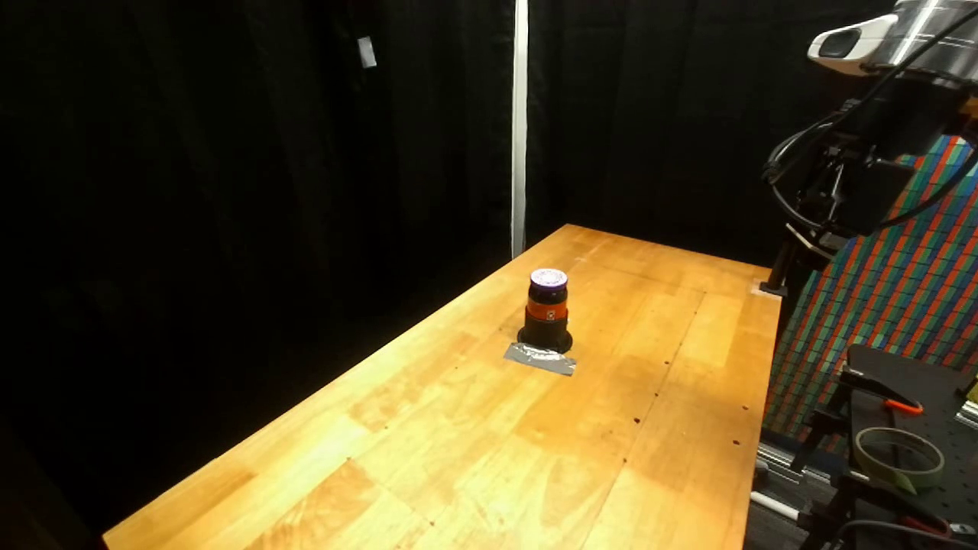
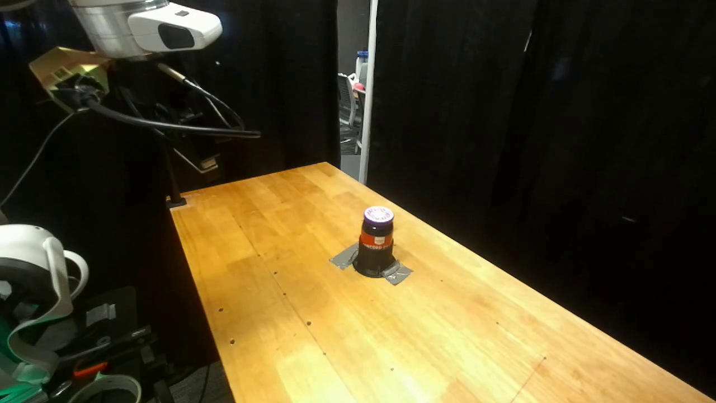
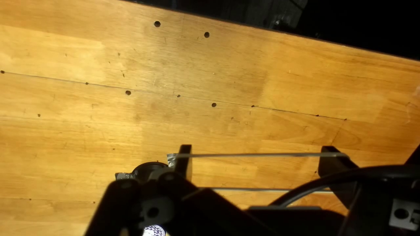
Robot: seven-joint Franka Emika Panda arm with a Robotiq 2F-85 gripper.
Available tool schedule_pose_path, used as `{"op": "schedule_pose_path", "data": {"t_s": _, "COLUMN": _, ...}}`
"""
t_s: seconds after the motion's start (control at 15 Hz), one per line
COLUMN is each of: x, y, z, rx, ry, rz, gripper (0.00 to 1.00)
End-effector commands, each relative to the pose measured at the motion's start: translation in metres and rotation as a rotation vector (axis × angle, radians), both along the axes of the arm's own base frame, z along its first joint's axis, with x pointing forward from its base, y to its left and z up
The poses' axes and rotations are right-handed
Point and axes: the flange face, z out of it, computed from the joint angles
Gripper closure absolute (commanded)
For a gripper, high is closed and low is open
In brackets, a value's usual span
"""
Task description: Put the rubber bung around the neck of the brown bottle
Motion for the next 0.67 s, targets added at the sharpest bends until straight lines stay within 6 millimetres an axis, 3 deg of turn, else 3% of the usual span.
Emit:
{"op": "schedule_pose_path", "data": {"t_s": 0.0, "x": 0.0, "y": 0.0, "z": 0.001, "rx": 0.0, "ry": 0.001, "rz": 0.0, "gripper": 0.0}}
{"op": "schedule_pose_path", "data": {"t_s": 0.47, "x": 0.0, "y": 0.0, "z": 0.001, "rx": 0.0, "ry": 0.001, "rz": 0.0, "gripper": 0.0}}
{"op": "schedule_pose_path", "data": {"t_s": 0.6, "x": 0.027, "y": 0.019, "z": 0.004, "rx": -0.007, "ry": 0.001, "rz": 0.004, "gripper": 0.0}}
